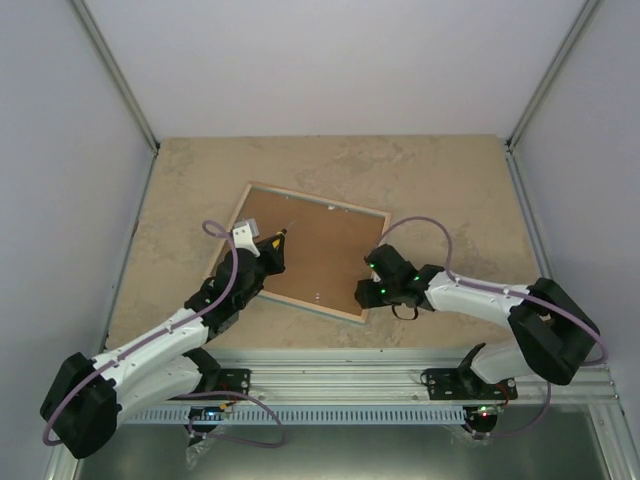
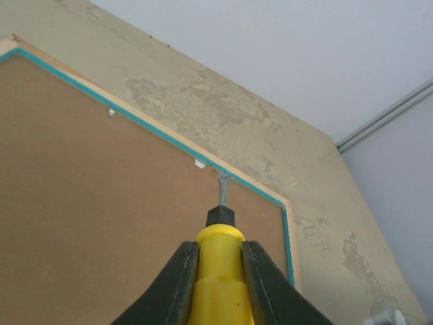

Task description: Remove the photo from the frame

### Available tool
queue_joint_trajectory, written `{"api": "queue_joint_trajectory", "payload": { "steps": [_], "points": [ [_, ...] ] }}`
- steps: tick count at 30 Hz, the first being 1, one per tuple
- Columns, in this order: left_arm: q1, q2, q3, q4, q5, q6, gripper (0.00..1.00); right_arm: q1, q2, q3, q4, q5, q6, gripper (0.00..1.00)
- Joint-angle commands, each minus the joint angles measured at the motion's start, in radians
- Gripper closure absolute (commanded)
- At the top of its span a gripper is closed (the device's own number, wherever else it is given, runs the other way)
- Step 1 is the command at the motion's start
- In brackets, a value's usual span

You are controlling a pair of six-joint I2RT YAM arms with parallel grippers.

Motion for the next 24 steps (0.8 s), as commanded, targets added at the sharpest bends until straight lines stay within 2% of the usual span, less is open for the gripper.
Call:
{"api": "queue_joint_trajectory", "payload": {
  "steps": [1, 7, 12, 18, 24],
  "points": [
    [0.007, -0.008, -0.015, 0.008, 0.009, 0.005, 1.0, 0.081, 0.051, 0.065, 0.032, -0.039, 0.039, 0.45],
    [0.019, 0.007, -0.017, 0.016, 0.026, -0.001, 1.0, 0.17, 0.135, 0.145, 0.053, -0.081, 0.008, 0.44],
    [0.046, 0.02, -0.026, 0.028, 0.059, -0.015, 1.0, 0.164, 0.128, 0.206, -0.015, -0.042, -0.07, 0.41],
    [0.064, 0.028, -0.03, 0.033, 0.086, -0.023, 1.0, 0.068, 0.104, 0.293, -0.058, -0.012, -0.241, 0.34],
    [0.071, 0.041, -0.027, 0.031, 0.093, -0.022, 1.0, -0.094, 0.19, 0.431, -0.059, -0.074, -0.451, 0.33]
  ]
}}
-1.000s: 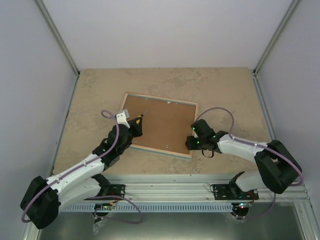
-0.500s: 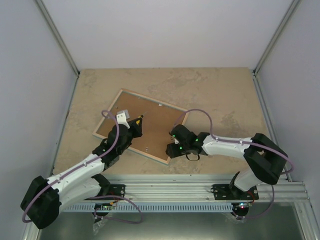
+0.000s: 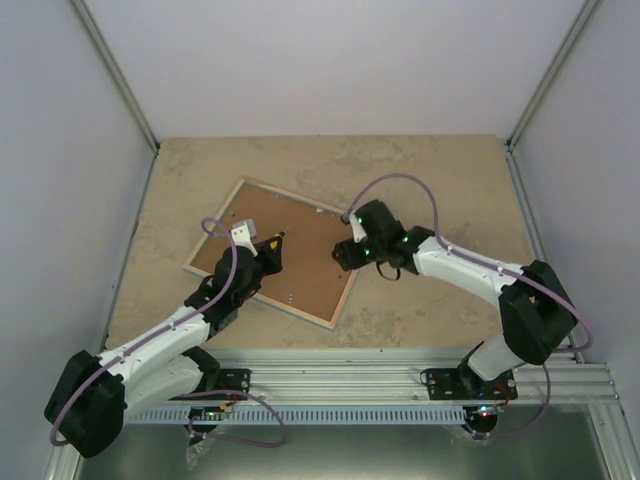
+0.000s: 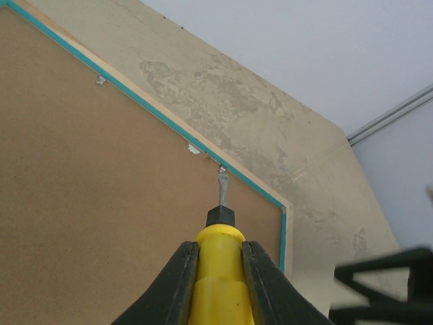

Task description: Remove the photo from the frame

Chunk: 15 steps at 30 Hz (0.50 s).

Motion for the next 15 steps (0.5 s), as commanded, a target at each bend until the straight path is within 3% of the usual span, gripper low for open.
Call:
{"api": "queue_joint_trajectory", "payload": {
  "steps": [1, 15],
  "points": [
    [0.008, 0.017, -0.007, 0.024, 0.022, -0.002, 1.0, -0.112, 0.089, 0.105, -0.005, -0.051, -0.204, 0.33],
    [0.009, 0.061, 0.01, 0.029, 0.031, 0.021, 1.0, -0.309, 0.47, 0.393, 0.018, -0.151, -0.464, 0.33]
  ]
}}
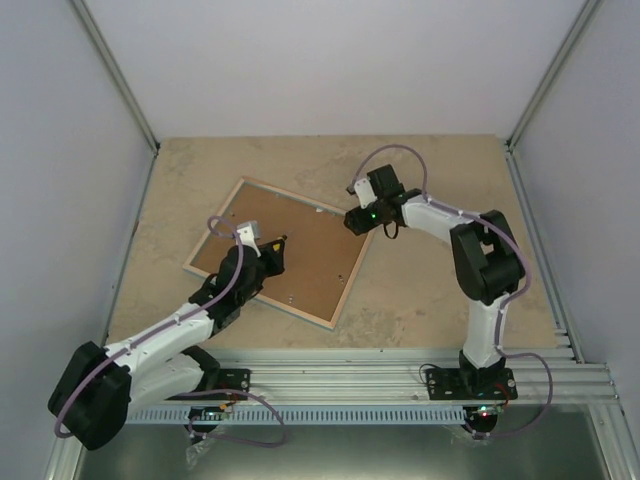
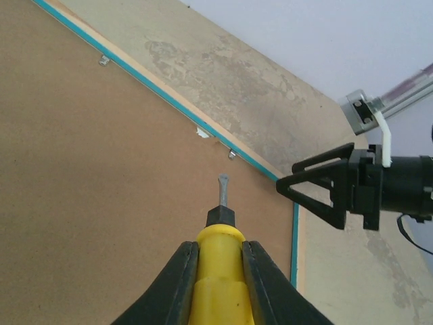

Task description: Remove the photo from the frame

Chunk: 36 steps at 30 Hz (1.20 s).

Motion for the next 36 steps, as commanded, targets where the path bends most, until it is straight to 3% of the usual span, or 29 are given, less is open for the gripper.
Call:
{"api": "queue_joint_trajectory", "payload": {
  "steps": [1, 11, 26, 36],
  "points": [
    [0.006, 0.013, 0.01, 0.024, 0.014, 0.02, 1.0, -0.032, 0.073, 0.072, -0.005, -0.05, -0.099, 0.33],
    [0.006, 0.056, 0.02, 0.045, 0.044, 0.026, 1.0, -0.044, 0.214, 0.197, -0.065, -0.09, -0.176, 0.39],
    [0.006, 0.053, 0.023, 0.05, 0.064, 0.033, 1.0, -0.055, 0.203, 0.145, -0.042, -0.038, -0.151, 0.78],
    [0.006, 0.051, 0.026, 0.052, 0.082, 0.038, 1.0, -0.061, 0.116, 0.018, 0.005, 0.04, -0.053, 0.94]
  ]
}}
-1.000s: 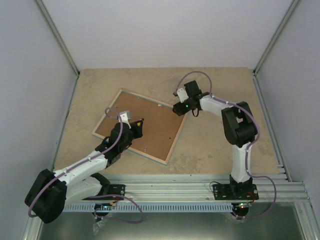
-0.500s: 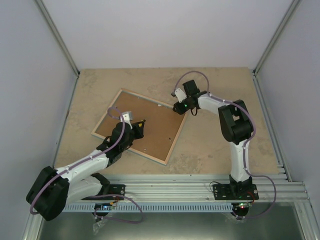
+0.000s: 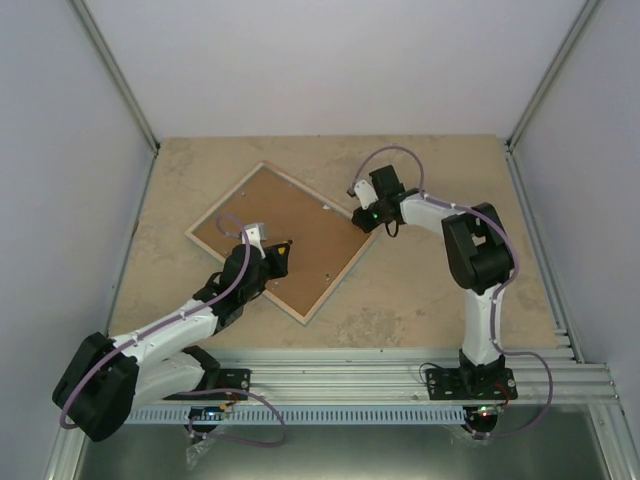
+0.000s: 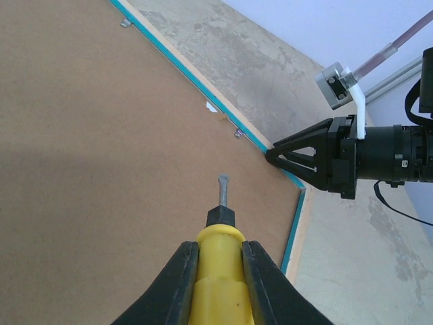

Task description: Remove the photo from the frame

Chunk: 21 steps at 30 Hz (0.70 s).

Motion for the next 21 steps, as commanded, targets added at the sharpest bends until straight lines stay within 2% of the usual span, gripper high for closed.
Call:
{"api": "queue_joint_trajectory", "payload": {
  "steps": [1, 3, 8, 16, 21],
  "points": [
    [0.006, -0.007, 0.027, 0.037, 0.023, 0.016, 1.0, -0.007, -0.04, -0.071, -0.027, 0.086, 0.089, 0.95],
    [0.006, -0.003, 0.029, 0.038, 0.031, 0.018, 1.0, -0.007, -0.065, -0.105, -0.026, 0.111, 0.124, 0.98],
    [0.005, 0.013, 0.031, 0.054, 0.058, 0.02, 1.0, -0.009, -0.15, -0.195, -0.025, 0.192, 0.254, 0.99],
    [0.005, 0.074, 0.049, 0.089, 0.141, 0.014, 1.0, -0.006, -0.337, -0.421, 0.052, 0.194, 0.462, 0.99],
    [0.005, 0.107, 0.058, 0.106, 0.184, 0.008, 1.0, 0.01, -0.43, -0.525, 0.089, 0.187, 0.538, 0.98]
  ]
}}
